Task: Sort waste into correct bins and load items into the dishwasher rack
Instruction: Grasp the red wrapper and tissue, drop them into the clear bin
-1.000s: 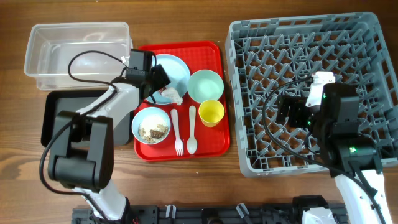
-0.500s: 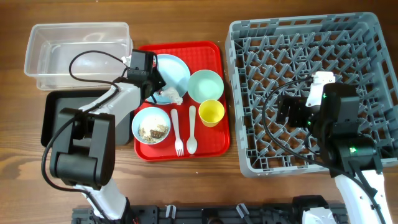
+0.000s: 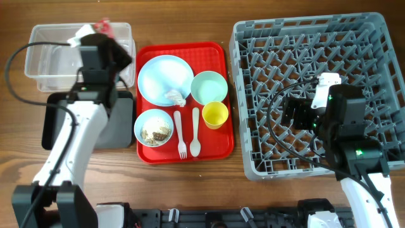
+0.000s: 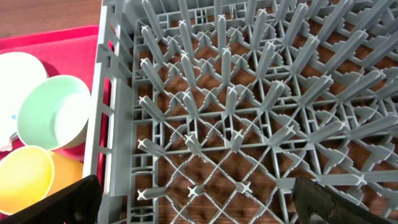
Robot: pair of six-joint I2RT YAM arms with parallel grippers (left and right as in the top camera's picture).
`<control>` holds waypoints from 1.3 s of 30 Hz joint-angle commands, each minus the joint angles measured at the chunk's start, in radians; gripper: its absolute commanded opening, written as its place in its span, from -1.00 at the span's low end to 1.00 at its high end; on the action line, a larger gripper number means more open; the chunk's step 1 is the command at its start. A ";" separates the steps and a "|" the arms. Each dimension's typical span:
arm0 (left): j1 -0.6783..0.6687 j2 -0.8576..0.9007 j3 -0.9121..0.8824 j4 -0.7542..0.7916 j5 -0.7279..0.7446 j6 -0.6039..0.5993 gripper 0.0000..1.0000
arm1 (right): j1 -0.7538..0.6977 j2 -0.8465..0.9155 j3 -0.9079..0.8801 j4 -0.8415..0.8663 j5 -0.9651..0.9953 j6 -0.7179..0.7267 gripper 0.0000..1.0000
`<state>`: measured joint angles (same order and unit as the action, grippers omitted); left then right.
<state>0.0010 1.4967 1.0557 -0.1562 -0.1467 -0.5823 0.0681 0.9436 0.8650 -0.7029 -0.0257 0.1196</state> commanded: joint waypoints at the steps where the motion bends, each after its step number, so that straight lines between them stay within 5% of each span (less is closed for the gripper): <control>1: 0.095 0.074 0.005 0.034 -0.075 -0.010 -0.79 | -0.003 0.002 0.023 0.002 -0.013 0.012 0.99; 2: 0.108 0.089 0.005 0.049 -0.074 -0.009 -0.76 | -0.003 0.002 0.023 0.002 -0.013 0.012 0.99; 5: 0.114 0.090 0.005 0.074 -0.030 0.014 0.18 | -0.003 0.002 0.023 -0.001 -0.013 0.011 1.00; 14: -0.138 0.042 0.005 -0.187 0.138 0.032 0.38 | -0.003 0.002 0.023 -0.002 -0.014 0.014 0.99; 21: -0.287 0.277 0.005 -0.262 0.140 0.031 0.52 | -0.003 0.002 0.023 -0.002 -0.013 0.014 1.00; 24: -0.287 0.359 0.005 -0.239 0.192 0.031 0.38 | -0.003 0.002 0.023 -0.002 -0.013 0.014 0.99; 25: -0.287 0.365 0.005 -0.233 0.191 0.032 0.09 | -0.003 0.002 0.023 -0.002 -0.013 0.014 0.99; 27: -0.286 0.354 0.005 -0.206 0.191 0.032 -0.92 | -0.003 0.002 0.023 -0.002 -0.014 0.014 0.99; 33: -0.203 0.151 0.005 -0.144 0.167 0.032 -0.92 | -0.003 0.002 0.023 -0.002 -0.013 0.014 1.00; 39: 0.092 0.006 0.005 0.066 0.062 0.032 -0.90 | -0.003 0.002 0.023 -0.001 -0.013 0.014 0.99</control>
<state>-0.0093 1.5028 1.0595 -0.1547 -0.0319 -0.5591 0.0681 0.9436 0.8650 -0.7044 -0.0257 0.1196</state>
